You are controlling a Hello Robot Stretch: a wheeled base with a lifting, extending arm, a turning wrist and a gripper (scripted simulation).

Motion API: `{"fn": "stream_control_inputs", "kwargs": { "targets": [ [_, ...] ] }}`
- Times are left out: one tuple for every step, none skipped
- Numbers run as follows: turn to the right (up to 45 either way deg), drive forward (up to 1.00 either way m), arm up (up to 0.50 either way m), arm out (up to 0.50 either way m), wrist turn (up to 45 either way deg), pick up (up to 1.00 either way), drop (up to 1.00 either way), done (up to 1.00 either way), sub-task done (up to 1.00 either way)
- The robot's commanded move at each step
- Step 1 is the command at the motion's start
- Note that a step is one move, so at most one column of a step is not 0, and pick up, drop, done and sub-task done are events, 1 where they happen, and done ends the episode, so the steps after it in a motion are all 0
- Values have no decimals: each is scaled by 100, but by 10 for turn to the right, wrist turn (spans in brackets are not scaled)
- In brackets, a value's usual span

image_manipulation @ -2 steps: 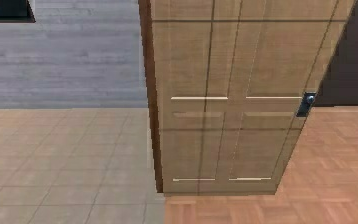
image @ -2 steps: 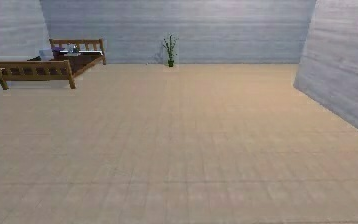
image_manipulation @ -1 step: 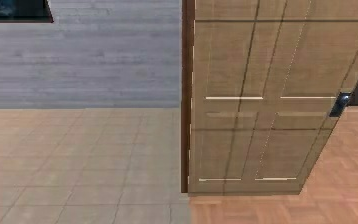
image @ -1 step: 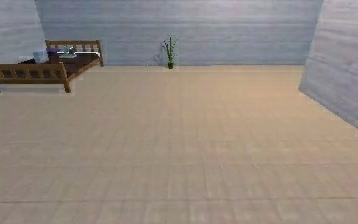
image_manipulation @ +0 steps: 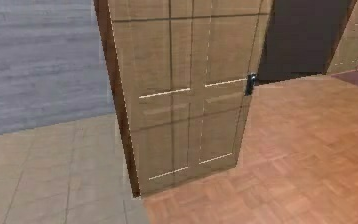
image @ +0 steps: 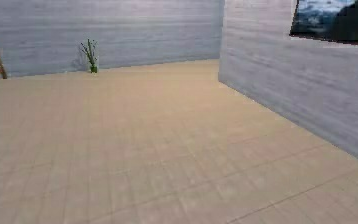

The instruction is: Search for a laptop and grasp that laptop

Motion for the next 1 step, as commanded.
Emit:
{"fn": "stream_control_inputs", "kwargs": {
  "targets": [
    [0,100,0,0,0,0,0,0,0]
  ]
}}
